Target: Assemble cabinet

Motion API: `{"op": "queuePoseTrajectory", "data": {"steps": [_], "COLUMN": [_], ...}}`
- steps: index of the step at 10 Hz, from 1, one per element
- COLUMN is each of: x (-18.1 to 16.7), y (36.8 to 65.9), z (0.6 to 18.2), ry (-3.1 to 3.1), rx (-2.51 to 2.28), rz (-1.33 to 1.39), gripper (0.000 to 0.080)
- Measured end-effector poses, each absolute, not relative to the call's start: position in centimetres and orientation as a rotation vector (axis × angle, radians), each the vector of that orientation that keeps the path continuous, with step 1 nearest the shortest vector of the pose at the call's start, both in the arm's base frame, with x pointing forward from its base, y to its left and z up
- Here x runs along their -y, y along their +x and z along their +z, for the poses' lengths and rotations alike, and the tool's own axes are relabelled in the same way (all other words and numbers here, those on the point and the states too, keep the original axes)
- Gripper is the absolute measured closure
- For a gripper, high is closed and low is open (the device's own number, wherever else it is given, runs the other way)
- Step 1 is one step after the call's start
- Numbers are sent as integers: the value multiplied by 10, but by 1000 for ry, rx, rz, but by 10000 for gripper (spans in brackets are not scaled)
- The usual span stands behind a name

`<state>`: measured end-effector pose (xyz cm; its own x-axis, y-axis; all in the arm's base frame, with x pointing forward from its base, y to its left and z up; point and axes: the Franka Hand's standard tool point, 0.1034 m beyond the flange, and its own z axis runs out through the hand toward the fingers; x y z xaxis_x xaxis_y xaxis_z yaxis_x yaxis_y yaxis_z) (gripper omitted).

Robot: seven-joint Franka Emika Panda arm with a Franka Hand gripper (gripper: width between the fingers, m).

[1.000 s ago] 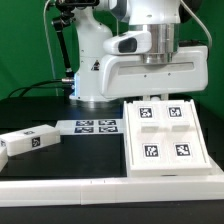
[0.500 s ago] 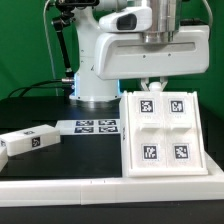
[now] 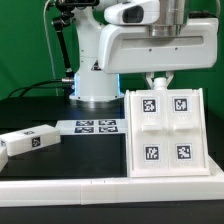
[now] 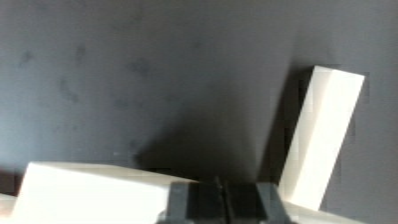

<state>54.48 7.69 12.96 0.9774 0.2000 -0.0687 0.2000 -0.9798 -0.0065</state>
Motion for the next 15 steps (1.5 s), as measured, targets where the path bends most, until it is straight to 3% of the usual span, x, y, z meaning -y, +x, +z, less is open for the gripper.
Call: {"op": "queuePoseTrajectory", "data": {"steps": [3, 8, 10, 11, 12, 14, 15], "x": [-82, -75, -75, -75, -75, -75, -68], "y": [544, 567, 567, 567, 567, 566, 557], "z": [130, 152, 150, 150, 149, 148, 141], "ry": [3122, 3118, 3118, 3118, 3118, 3118, 3118], "rx": [-324, -333, -334, -334, -334, -334, -320], "rz": [-110, -143, -147, -147, -147, -150, -157], "gripper": [798, 798, 798, 691, 691, 330, 194]}}
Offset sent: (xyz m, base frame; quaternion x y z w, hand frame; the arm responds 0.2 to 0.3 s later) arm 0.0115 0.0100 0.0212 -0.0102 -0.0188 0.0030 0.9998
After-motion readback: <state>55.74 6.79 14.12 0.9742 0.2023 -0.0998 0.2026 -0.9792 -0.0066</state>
